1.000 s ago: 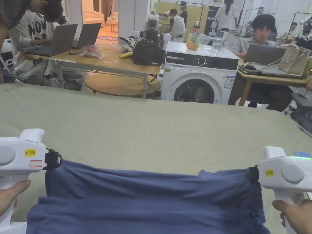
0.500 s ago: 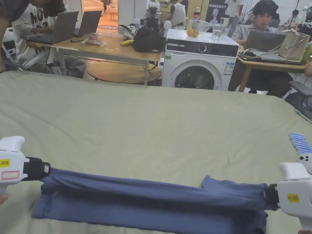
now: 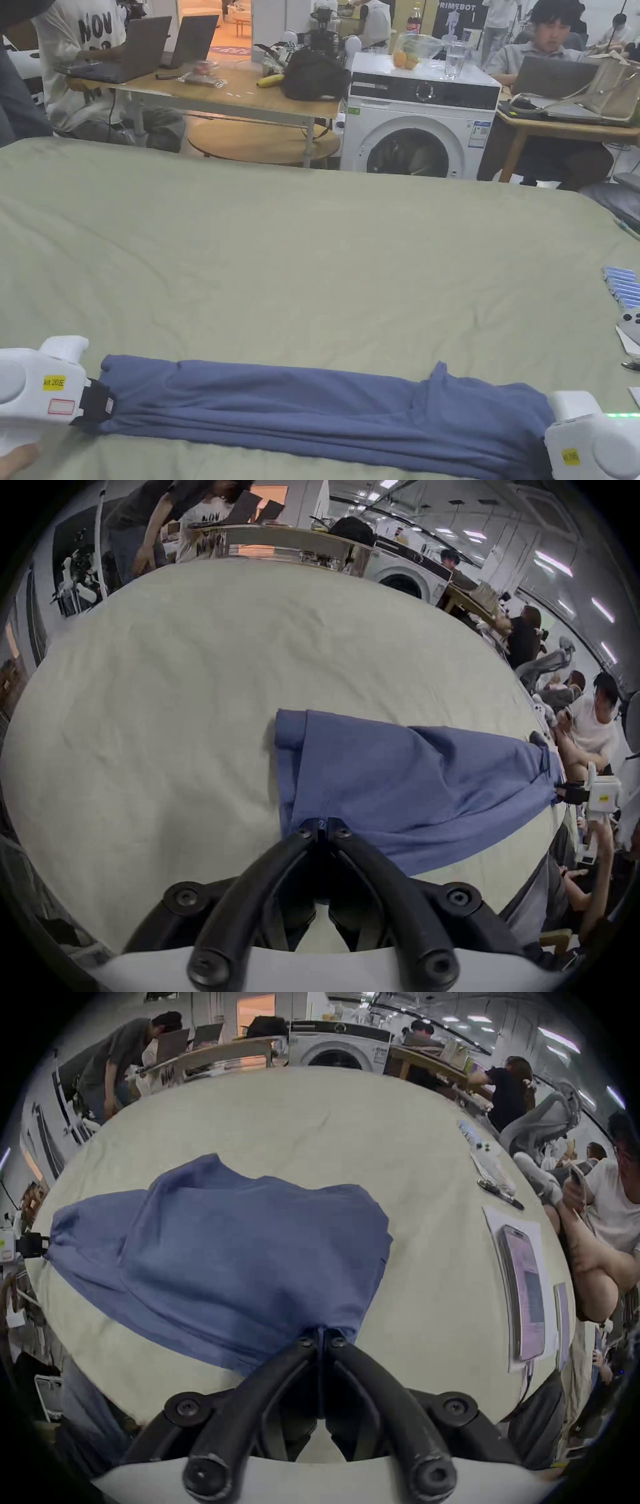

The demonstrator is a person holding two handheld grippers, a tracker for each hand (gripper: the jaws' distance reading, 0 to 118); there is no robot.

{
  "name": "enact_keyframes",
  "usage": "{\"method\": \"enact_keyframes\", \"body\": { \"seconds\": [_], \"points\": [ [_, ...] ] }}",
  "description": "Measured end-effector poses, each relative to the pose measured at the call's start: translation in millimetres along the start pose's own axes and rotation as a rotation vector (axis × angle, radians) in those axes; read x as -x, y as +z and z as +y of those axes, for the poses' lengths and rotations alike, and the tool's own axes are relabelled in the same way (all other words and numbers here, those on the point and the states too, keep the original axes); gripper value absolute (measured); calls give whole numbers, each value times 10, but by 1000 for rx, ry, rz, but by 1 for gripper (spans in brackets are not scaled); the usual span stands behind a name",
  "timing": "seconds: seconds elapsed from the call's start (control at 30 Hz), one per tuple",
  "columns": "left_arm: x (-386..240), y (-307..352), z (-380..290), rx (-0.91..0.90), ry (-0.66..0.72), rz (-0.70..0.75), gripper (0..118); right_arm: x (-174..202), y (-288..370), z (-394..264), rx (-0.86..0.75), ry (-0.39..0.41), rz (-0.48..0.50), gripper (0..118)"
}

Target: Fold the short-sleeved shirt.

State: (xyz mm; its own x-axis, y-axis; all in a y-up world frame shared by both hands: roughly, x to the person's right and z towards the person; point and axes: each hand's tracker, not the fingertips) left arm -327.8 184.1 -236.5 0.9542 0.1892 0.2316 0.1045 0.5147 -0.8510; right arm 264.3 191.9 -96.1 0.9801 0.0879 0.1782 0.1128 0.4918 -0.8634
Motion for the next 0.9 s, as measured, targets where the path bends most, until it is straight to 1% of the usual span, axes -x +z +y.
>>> {"method": "enact_keyframes", "body": {
  "seconds": [0.1, 0.13, 0.17, 0.2, 0.23, 0.27, 0.3, 0.33, 0.37, 0.43, 0.57, 0.63, 0.7, 0.77, 0.8, 0.83, 0.87, 0.9],
  "points": [
    [-82, 26, 69, 6, -3, 31, 0, 14, 52, 47, -4, -22, -24, 0],
    [-127, 53, 92, 6, 1, 30, 0, 34, 114, 66, -18, -30, -55, 0],
    [-164, 82, 119, -6, 2, 38, 0, 62, 190, 79, -49, -24, -108, 1],
    [-210, 123, 150, -21, 1, 43, 0, 86, 269, 105, -78, -11, -133, 5],
    [-263, 167, 181, -45, 1, 49, 5, 79, 361, 137, -114, -21, -125, 18],
    [-303, 233, 199, -84, 2, 50, 13, 91, 428, 171, -142, -37, -121, 36],
    [-363, 286, 224, -128, -2, 43, 24, 113, 488, 211, -165, -56, -122, 49],
    [-422, 328, 252, -170, -4, 38, 35, 140, 537, 247, -202, -76, -122, 53],
    [-470, 350, 273, -211, -6, 43, 39, 137, 561, 283, -250, -94, -116, 53],
    [-577, 390, 300, -326, -37, 42, 39, 227, 580, 349, -339, -121, -127, 53],
    [-799, 456, 256, -547, -92, 71, 39, 454, 563, 391, -550, -174, -113, 53],
    [-911, 507, 202, -659, -113, 101, 39, 593, 586, 368, -656, -191, -149, 53],
    [-979, 560, 152, -740, -128, 119, 39, 716, 627, 342, -751, -185, -160, 53],
    [-1045, 616, 106, -803, -125, 133, 39, 795, 648, 337, -829, -176, -114, 50],
    [-1013, 593, 122, -816, -123, 138, 39, 836, 660, 338, -859, -170, -96, 43],
    [-1027, 602, 117, -822, -124, 147, 35, 880, 678, 337, -887, -174, -88, 26],
    [-1042, 609, 112, -823, -124, 159, 26, 928, 705, 340, -904, -182, -93, 11],
    [-1052, 618, 100, -829, -124, 166, 14, 964, 726, 347, -922, -180, -83, 0]
  ]
}}
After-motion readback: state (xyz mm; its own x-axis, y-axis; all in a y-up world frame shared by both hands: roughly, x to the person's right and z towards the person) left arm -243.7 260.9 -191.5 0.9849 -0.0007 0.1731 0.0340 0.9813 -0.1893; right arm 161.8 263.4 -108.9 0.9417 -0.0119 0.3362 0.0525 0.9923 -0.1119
